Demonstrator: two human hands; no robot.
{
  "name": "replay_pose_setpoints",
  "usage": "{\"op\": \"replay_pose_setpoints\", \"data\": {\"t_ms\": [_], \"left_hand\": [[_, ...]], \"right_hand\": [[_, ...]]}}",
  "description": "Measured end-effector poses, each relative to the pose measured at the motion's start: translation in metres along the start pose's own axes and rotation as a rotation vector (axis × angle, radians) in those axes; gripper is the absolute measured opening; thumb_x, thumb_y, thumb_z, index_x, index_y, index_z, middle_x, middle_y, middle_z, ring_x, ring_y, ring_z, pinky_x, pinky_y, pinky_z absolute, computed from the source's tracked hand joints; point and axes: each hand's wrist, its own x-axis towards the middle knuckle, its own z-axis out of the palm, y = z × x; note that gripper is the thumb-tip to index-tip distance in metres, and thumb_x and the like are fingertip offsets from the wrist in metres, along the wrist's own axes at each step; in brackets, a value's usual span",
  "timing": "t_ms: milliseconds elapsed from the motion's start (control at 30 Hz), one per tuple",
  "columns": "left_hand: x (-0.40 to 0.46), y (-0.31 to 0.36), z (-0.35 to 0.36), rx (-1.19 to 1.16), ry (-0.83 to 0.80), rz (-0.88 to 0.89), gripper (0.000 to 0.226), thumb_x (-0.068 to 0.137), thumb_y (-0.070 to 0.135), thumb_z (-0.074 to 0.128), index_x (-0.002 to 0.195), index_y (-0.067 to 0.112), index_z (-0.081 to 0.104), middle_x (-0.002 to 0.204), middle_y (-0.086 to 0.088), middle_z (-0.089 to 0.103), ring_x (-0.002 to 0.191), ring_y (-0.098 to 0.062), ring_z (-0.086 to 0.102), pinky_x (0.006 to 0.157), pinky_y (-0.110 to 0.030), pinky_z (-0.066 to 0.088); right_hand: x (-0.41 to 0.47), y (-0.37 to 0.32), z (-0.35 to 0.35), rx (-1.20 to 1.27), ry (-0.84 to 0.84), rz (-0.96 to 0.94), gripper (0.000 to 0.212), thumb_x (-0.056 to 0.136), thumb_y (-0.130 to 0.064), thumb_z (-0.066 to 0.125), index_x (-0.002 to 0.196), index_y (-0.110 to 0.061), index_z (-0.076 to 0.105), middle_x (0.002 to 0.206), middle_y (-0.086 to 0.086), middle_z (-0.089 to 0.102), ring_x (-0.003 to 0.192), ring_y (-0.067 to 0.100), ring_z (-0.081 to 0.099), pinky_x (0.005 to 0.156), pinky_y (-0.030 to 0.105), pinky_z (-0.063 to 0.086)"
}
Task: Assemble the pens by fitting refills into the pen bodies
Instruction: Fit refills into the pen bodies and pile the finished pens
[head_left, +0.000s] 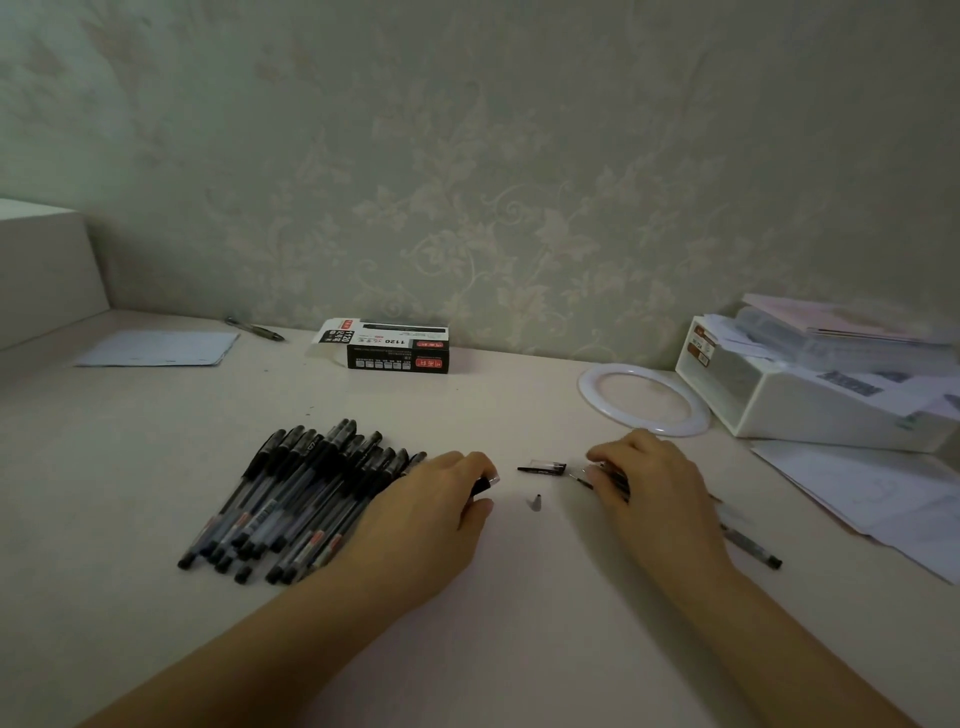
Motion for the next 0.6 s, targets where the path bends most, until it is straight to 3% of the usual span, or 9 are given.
{"op": "replay_pose_setpoints", "data": {"t_ms": [133,233,300,367,500,600], "left_hand": [[0.003,0.0,-0.014,0.059,0.083,-0.02,0.017,0.097,0.033,0.047,0.112,0.029,0.053,0.107,0.012,0.06,0.09,-0.01,0.057,0.073,-0.029,0.051],[0.01,-0.018,-0.036,0.123,0.129,-0.136,0.014,0.095,0.031,0.051,0.105,0.024,0.056,0.103,0.006,0.061,0.088,-0.017,0.058,0.071,-0.033,0.051],[0.014,-0.035,-0.05,0.153,0.107,-0.222,0.013,0.092,0.028,0.054,0.102,0.021,0.059,0.102,0.001,0.064,0.09,-0.02,0.059,0.075,-0.037,0.052],[0.017,-0.05,-0.061,0.151,0.072,-0.282,0.009,0.088,0.024,0.06,0.096,0.02,0.062,0.099,-0.001,0.065,0.088,-0.021,0.058,0.074,-0.034,0.049],[0.017,-0.068,-0.073,0.128,-0.01,-0.325,0.007,0.082,0.023,0.068,0.088,0.021,0.065,0.093,0.0,0.066,0.08,-0.015,0.055,0.068,-0.026,0.041],[0.016,-0.071,-0.075,0.123,-0.077,-0.324,0.007,0.079,0.023,0.069,0.083,0.024,0.063,0.088,0.003,0.063,0.081,-0.016,0.056,0.07,-0.027,0.042]], "right_hand": [[-0.004,-0.021,0.005,0.085,0.067,-0.264,0.017,0.086,-0.009,0.072,0.103,-0.01,0.074,0.097,0.003,0.067,0.085,0.024,0.061,0.072,0.041,0.053],[-0.007,-0.043,0.012,0.101,-0.008,-0.426,0.029,0.091,-0.019,0.067,0.118,-0.01,0.069,0.119,0.006,0.066,0.105,0.026,0.063,0.085,0.041,0.054],[-0.01,-0.058,0.017,0.126,-0.158,-0.477,0.043,0.096,-0.034,0.053,0.134,-0.013,0.058,0.14,0.006,0.054,0.126,0.024,0.053,0.104,0.039,0.045],[-0.011,-0.073,0.024,0.144,-0.317,-0.514,0.059,0.098,-0.049,0.037,0.149,-0.019,0.038,0.157,0.001,0.033,0.142,0.017,0.032,0.117,0.034,0.028],[0.002,-0.097,0.041,0.105,-0.47,-0.631,0.063,0.101,-0.055,0.028,0.156,-0.035,0.004,0.165,-0.011,0.0,0.15,0.008,0.002,0.123,0.036,0.011],[0.011,-0.1,0.049,0.161,-0.531,-0.659,0.056,0.103,-0.051,0.027,0.155,-0.034,0.016,0.163,-0.016,0.001,0.149,0.002,-0.001,0.123,0.032,0.008]]}}
